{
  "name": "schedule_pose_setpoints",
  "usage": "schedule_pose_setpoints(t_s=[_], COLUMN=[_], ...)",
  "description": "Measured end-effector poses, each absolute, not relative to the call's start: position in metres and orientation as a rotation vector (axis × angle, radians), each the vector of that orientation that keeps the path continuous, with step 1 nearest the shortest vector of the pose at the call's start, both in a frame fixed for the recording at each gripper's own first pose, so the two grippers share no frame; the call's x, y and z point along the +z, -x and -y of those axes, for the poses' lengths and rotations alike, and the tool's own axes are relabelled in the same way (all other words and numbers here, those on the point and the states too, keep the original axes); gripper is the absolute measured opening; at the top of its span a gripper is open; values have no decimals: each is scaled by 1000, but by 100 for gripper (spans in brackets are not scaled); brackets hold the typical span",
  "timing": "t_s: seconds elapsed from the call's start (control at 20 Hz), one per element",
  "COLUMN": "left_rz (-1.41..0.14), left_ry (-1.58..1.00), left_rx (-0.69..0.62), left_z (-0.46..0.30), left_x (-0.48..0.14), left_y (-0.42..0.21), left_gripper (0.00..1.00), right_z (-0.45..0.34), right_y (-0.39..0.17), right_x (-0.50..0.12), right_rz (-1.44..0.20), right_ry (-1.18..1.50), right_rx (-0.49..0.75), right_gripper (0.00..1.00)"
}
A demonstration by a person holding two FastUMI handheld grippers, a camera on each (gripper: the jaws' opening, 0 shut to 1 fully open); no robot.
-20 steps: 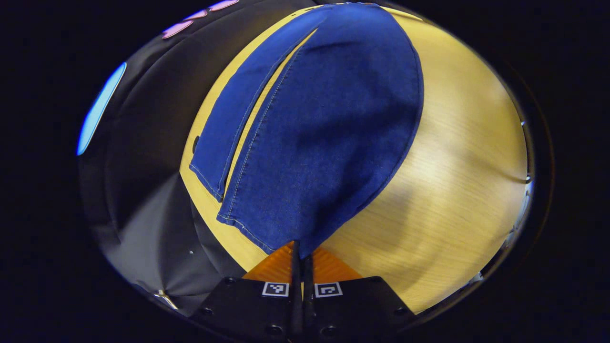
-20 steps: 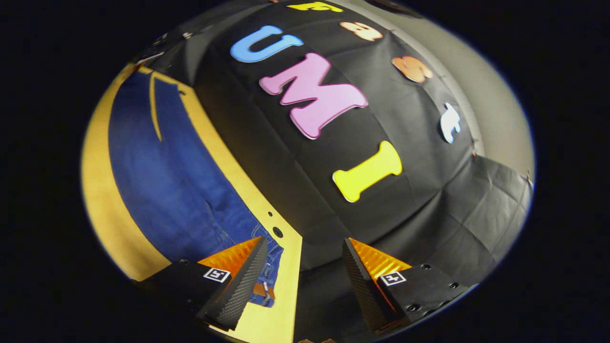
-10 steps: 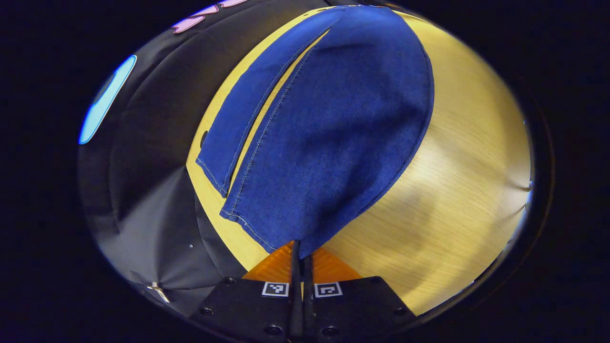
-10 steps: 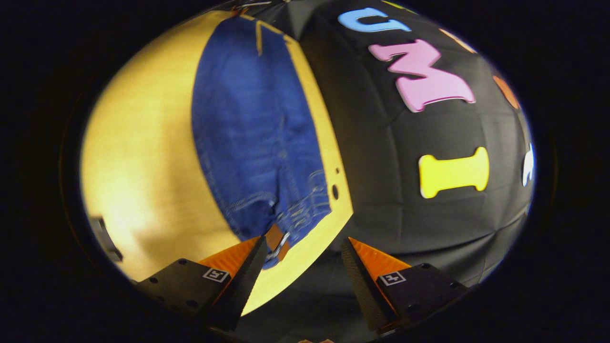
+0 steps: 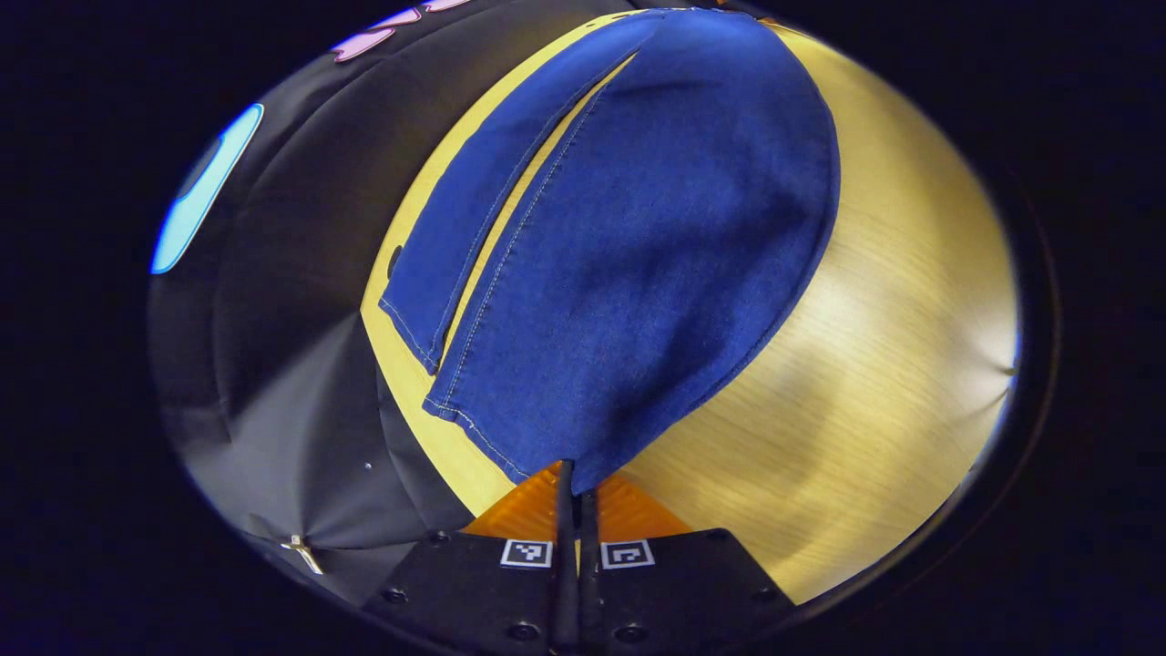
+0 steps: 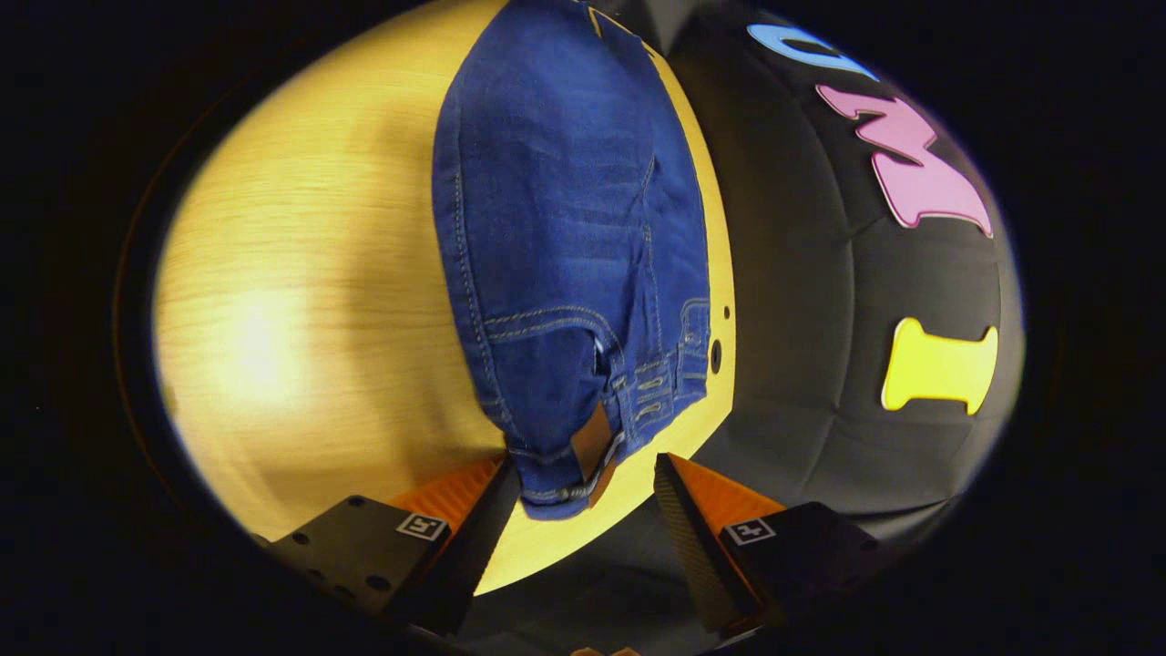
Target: Grasp the waist and the cuffs of the jeans and fold them to make the two legs overlap; first hold the waist and fold one-third of the jeans toward the cuffs, then hold the cuffs and fold the remaining one-third in the same direction to finish folding.
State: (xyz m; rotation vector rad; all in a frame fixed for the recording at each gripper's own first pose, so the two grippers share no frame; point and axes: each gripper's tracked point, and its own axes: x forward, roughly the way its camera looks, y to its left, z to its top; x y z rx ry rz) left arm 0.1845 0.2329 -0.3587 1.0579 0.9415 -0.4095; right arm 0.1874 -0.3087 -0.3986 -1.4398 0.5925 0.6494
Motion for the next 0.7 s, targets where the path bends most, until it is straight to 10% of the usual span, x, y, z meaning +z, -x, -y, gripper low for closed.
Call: schedule_pose_setpoints(t_s=[0.15,0.3,0.4,0.7], left_rz=[-948,-941,-940,-903], left_ry=[-1046,-1029,-1009,-990], left_rx=[-383,-353,-318,-223], left_z=[-232,-232,-232,-232], left_x=[-359,-358,-358,-359], left_y=[-186,-186,-186,-188], left_gripper=[5,5,6,6], right_z=[300,298,300,298], right_y=[-203,-208,-211,-205], right_x=[-407,-422,-426,-422], right_rz=[-582,-636,-637,-655], right_ry=[1452,1421,1465,1447], right_rx=[636,638,632,638], right_gripper=[93,70,31,10])
